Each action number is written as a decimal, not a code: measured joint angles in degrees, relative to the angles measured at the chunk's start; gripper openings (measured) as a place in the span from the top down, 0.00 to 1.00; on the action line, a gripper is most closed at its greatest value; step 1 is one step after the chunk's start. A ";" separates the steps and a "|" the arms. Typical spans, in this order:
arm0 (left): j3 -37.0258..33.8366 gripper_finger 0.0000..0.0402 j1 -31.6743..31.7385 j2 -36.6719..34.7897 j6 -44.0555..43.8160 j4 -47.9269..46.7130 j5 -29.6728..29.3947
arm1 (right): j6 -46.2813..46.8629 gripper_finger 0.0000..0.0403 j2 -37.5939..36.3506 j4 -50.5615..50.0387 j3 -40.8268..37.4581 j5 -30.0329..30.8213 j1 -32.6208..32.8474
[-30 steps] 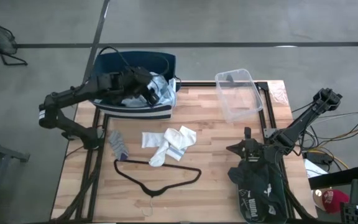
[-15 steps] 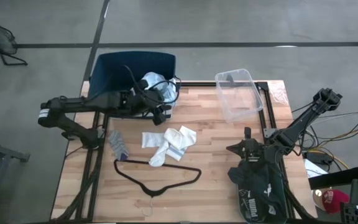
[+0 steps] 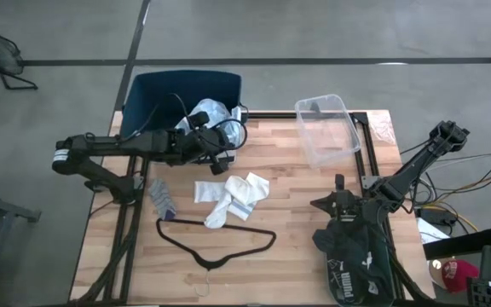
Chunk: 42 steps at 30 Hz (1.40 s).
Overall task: Pick & Place Cloths
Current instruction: Put the white shirt into the laundry organizer
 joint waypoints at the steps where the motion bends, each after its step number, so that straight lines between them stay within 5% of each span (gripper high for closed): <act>1: 0.16 0.97 0.06 0.00 0.65 0.09 -0.12 | 0.00 0.98 0.00 0.01 -0.12 0.01 -0.02; 10: 2.93 0.99 0.00 -0.09 2.55 1.94 -2.86 | 1.11 0.98 0.00 0.25 -1.15 0.05 -0.01; 17: 4.19 0.99 0.05 -0.20 3.05 -6.81 -18.98 | 1.11 0.98 0.00 0.31 -1.17 0.03 0.00; 21: 4.20 0.99 0.64 -0.20 -3.78 -17.93 -23.29 | 1.06 0.98 0.00 0.36 -1.17 0.03 -0.02; 28: 4.20 0.95 0.75 -0.20 -20.27 -26.76 -19.11 | 0.85 0.98 0.00 1.05 -1.22 0.33 -0.02; 33: 4.20 0.85 1.18 -0.22 -22.26 -28.72 -17.98 | 0.26 0.98 0.00 3.80 -1.22 0.36 0.00; 42: 4.20 0.52 1.37 -1.42 -27.82 -30.33 -19.36 | -0.22 0.98 0.00 4.54 -1.22 0.36 -0.02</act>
